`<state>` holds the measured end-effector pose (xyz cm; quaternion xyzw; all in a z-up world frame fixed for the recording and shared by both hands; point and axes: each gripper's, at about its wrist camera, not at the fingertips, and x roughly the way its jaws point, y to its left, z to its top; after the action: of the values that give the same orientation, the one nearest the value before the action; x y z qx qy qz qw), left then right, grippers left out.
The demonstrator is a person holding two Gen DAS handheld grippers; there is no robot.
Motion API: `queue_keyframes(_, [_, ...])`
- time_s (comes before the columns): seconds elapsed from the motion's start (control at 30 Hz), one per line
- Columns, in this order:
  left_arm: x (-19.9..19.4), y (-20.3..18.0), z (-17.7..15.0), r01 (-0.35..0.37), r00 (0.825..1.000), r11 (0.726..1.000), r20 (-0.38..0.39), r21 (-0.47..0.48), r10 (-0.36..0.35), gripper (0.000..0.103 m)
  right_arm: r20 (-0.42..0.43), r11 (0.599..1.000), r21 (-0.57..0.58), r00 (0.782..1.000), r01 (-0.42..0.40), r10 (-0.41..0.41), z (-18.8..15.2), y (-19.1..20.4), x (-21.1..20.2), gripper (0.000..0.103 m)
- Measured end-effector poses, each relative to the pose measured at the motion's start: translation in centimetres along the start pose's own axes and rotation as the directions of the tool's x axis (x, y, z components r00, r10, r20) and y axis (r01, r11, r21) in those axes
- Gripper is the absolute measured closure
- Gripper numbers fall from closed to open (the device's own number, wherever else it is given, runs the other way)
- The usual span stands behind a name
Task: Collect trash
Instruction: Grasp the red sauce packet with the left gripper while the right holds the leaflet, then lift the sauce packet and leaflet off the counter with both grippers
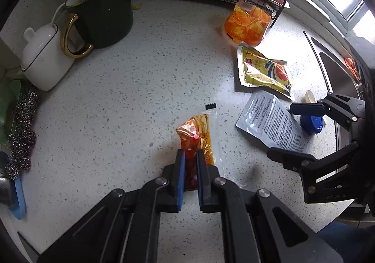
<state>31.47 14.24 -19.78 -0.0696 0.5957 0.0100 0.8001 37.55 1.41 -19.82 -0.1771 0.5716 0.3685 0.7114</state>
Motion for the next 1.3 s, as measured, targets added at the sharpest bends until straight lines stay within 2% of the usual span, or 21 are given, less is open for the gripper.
queue_keyframes(0.03, [-0.1, 0.1, -0.1, -0.001, 1.000, 1.000, 0.002, -0.002, 0.001, 0.095, -0.006, 1.000, -0.003, 1.000, -0.007, 0.007, 0.2, 0.1, 0.3, 0.021])
queue_keyframes(0.3, [-0.1, 0.4, -0.6, -0.001, 1.000, 1.000, 0.000, -0.028, 0.001, 0.095, 0.001, 0.998, -0.065, 1.000, -0.001, 0.001, 2.4, 1.7, 1.7, 0.013])
queue_keyframes(0.5, [-0.2, 0.9, -1.4, -0.006, 1.000, 0.999, -0.008, -0.044, 0.006, 0.095, 0.001, 0.982, -0.176, 0.997, 0.070, -0.071, 3.1, 4.5, 3.2, 0.012])
queue_keyframes(0.6, [-0.3, 1.2, -1.8, -0.012, 1.000, 0.999, -0.010, -0.048, 0.012, 0.095, 0.014, 0.976, -0.208, 0.998, 0.069, -0.068, 3.2, 5.5, 3.6, 0.012])
queue_keyframes(0.67, [-0.2, 1.2, -2.0, -0.019, 1.000, 0.998, -0.013, -0.053, 0.019, 0.095, 0.022, 0.972, -0.228, 0.998, 0.064, -0.061, 3.3, 5.8, 3.8, 0.013])
queue_keyframes(0.7, [-0.3, 1.2, -2.1, -0.022, 1.000, 0.998, -0.014, -0.055, 0.021, 0.095, 0.025, 0.970, -0.236, 0.998, 0.060, -0.056, 2.9, 5.6, 3.5, 0.018])
queue_keyframes(0.77, [-0.2, 0.8, -2.2, -0.023, 1.000, 0.998, -0.015, -0.057, 0.022, 0.095, 0.030, 0.964, -0.261, 0.999, 0.049, -0.042, 3.4, 6.0, 3.4, 0.037])
queue_keyframes(0.8, [-0.2, 0.8, -2.3, -0.023, 1.000, 0.998, -0.015, -0.057, 0.022, 0.095, 0.029, 0.962, -0.271, 0.999, 0.041, -0.035, 3.6, 6.2, 3.3, 0.040])
queue_keyframes(1.07, [-0.3, 0.2, -2.9, -0.026, 1.000, 0.998, -0.018, -0.062, 0.025, 0.095, 0.014, 0.946, -0.324, 1.000, 0.022, -0.018, 3.2, 7.6, 4.2, 0.041])
queue_keyframes(1.3, [-1.2, -0.1, -2.7, -0.034, 0.999, 0.998, -0.006, -0.058, 0.033, 0.095, 0.023, 0.959, -0.285, 1.000, 0.012, -0.005, 2.0, 7.8, 4.1, 0.042])
